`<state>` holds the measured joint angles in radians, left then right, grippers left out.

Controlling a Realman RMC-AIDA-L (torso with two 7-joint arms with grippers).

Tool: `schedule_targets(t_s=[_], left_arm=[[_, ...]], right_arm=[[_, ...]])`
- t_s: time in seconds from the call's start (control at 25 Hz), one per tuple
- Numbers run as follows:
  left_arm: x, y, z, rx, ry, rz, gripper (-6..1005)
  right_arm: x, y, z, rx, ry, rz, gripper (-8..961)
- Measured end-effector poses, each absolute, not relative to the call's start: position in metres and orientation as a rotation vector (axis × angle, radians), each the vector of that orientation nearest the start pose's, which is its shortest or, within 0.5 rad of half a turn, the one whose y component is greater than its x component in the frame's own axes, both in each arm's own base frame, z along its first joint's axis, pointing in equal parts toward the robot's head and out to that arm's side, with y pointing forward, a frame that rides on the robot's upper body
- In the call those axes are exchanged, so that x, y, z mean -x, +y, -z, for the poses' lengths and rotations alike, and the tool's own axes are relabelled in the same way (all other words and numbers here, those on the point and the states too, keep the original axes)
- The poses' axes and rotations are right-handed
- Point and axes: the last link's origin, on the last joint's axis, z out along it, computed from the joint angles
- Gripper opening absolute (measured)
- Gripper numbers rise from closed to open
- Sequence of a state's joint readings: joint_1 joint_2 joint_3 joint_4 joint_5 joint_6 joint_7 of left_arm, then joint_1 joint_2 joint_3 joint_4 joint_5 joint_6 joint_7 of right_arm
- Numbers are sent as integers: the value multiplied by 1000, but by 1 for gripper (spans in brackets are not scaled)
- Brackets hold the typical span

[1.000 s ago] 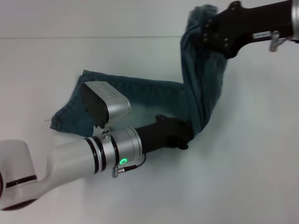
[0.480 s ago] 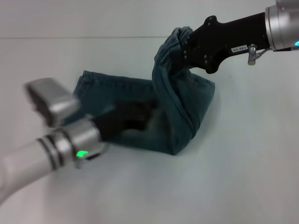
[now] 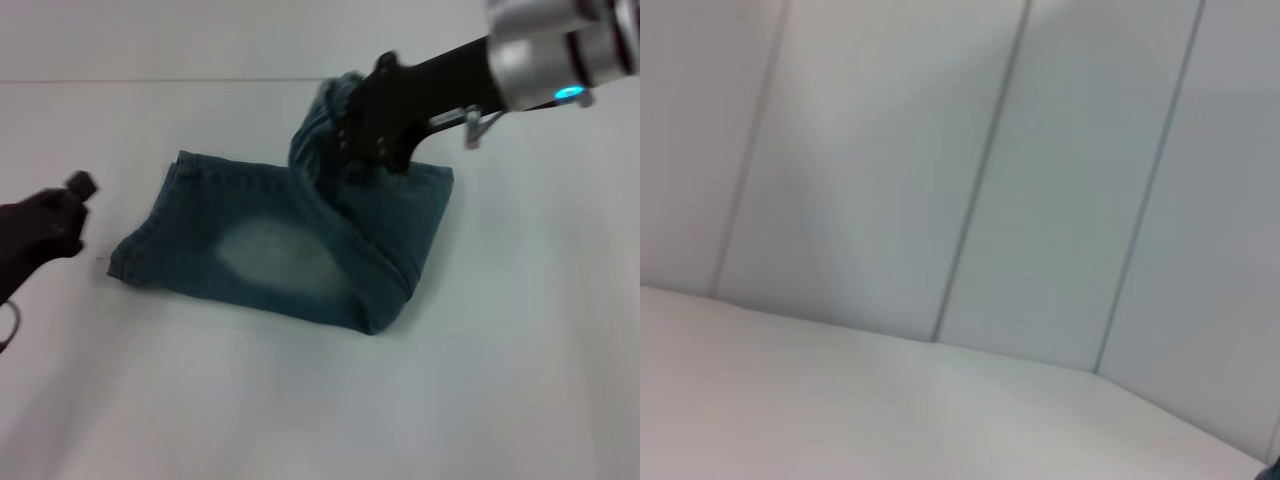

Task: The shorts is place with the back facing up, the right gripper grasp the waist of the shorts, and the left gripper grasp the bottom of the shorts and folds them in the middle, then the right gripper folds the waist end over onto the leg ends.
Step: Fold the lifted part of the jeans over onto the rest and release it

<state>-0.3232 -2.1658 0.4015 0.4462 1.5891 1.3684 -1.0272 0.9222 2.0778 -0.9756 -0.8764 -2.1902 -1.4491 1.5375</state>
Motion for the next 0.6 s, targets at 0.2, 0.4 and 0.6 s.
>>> schedule_targets(t_s=[0.2, 0.4, 0.6], left_arm=[[343, 279, -9, 1900, -814, 963, 1], [345, 271, -7, 1896, -830, 986, 1], [346, 263, -7, 1887, -848, 1010, 0]], right_arm=[[-91, 415, 45, 2992, -238, -88, 171], [-84, 412, 77, 3014, -402, 4, 177], [-82, 407, 102, 3032, -546, 110, 183]])
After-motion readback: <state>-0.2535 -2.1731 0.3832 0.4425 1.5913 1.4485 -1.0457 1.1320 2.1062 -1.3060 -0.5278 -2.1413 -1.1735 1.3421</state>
